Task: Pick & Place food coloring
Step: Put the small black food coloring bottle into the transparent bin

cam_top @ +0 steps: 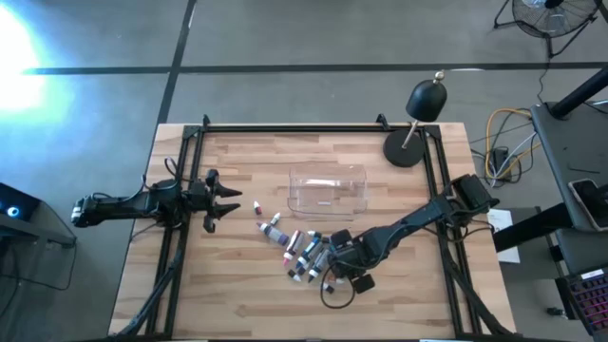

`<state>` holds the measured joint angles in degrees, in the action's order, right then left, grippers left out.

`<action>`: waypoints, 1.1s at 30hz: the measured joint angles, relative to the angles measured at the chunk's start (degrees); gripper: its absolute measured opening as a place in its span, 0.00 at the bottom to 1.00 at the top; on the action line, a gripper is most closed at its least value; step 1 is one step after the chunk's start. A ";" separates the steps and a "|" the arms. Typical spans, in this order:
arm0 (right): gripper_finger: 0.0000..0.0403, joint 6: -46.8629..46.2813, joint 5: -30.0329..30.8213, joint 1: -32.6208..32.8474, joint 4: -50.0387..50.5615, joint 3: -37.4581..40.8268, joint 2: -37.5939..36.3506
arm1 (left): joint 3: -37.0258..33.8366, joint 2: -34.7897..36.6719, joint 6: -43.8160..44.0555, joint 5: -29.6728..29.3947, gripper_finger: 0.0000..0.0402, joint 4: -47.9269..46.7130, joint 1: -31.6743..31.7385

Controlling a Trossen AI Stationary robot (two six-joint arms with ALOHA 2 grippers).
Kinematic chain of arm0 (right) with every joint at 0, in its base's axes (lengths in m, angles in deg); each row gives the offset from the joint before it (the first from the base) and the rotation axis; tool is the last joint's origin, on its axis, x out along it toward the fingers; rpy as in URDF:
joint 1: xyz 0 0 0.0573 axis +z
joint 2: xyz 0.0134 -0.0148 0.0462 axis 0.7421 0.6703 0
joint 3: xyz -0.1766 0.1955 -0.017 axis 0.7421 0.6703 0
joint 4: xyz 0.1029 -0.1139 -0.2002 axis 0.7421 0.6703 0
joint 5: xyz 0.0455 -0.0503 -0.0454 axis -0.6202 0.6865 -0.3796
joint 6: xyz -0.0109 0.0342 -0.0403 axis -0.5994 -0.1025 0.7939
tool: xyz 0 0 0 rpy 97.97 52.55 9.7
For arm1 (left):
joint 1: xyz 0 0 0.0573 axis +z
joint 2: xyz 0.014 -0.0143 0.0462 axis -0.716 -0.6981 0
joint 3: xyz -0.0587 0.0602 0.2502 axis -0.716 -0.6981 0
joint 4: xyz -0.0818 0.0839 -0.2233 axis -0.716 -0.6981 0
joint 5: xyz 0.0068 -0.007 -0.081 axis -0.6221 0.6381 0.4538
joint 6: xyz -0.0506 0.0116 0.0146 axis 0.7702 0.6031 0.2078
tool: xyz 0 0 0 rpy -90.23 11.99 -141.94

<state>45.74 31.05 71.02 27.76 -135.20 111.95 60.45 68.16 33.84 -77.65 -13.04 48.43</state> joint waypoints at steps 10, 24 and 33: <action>0.21 -0.27 -0.17 0.02 0.06 0.25 0.00 | 0.00 -0.01 0.00 0.01 0.38 0.00 0.00; 0.13 -10.95 4.29 -0.09 14.42 -7.05 -5.12 | 0.00 0.00 0.02 0.00 0.38 0.00 0.00; 0.14 -36.07 36.76 -4.45 21.64 -11.90 -19.45 | 0.00 -0.01 0.01 0.00 0.38 -0.02 0.00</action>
<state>9.67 67.81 66.57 49.41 -147.10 92.50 60.46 68.15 33.85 -77.65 -13.06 48.43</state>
